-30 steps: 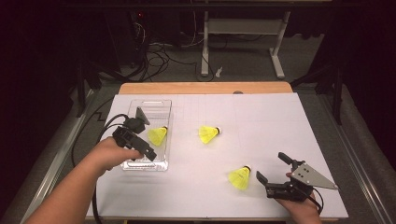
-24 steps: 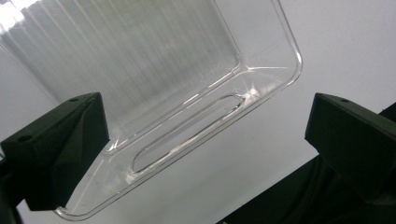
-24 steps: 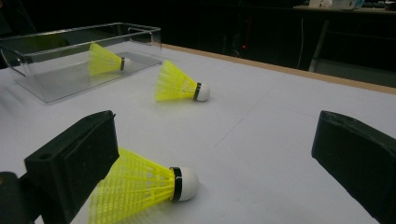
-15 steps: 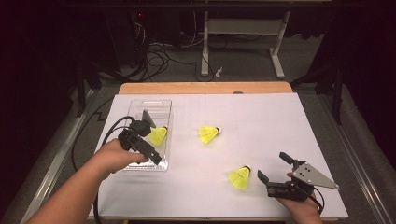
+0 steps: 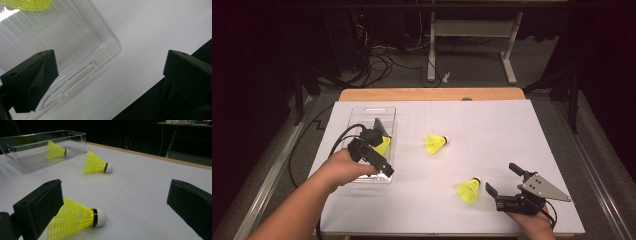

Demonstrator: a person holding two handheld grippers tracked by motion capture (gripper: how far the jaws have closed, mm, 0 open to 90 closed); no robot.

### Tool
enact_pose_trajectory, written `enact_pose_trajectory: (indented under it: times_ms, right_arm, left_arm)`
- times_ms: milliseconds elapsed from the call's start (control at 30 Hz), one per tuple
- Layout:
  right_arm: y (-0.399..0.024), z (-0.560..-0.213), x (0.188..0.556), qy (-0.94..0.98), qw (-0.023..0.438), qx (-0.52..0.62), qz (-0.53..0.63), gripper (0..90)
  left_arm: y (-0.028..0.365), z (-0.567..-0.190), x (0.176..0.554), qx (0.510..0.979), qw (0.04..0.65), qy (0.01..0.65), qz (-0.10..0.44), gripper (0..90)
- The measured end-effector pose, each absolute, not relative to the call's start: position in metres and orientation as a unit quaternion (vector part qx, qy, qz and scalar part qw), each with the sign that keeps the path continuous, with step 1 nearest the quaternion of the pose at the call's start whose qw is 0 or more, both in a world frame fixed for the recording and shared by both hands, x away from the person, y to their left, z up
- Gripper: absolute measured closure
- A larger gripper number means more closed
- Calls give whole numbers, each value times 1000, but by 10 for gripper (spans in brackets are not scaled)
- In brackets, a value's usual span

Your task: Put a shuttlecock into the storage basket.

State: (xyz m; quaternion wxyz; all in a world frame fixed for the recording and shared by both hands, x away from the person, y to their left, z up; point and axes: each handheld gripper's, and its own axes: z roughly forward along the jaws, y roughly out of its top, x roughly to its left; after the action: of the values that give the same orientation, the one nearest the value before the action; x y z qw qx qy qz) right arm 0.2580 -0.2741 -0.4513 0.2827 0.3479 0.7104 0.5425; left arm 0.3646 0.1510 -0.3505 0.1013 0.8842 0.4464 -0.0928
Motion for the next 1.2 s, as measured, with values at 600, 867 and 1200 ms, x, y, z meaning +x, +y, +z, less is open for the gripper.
enact_pose_trajectory:
  times_ms: [600,867,1200]
  right_arm:
    - [-277,-450,256,709,284,345,546,12]
    - [-278,-449,256,707,284,346,548,12]
    - [-280,-449,254,705,286,347,548,12]
  left_arm:
    - [117,-344,364,895,96,424,-94,9]
    - [97,-341,364,902,95,410,-96,9]
    - [78,-343,366,909,97,393,-100,13]
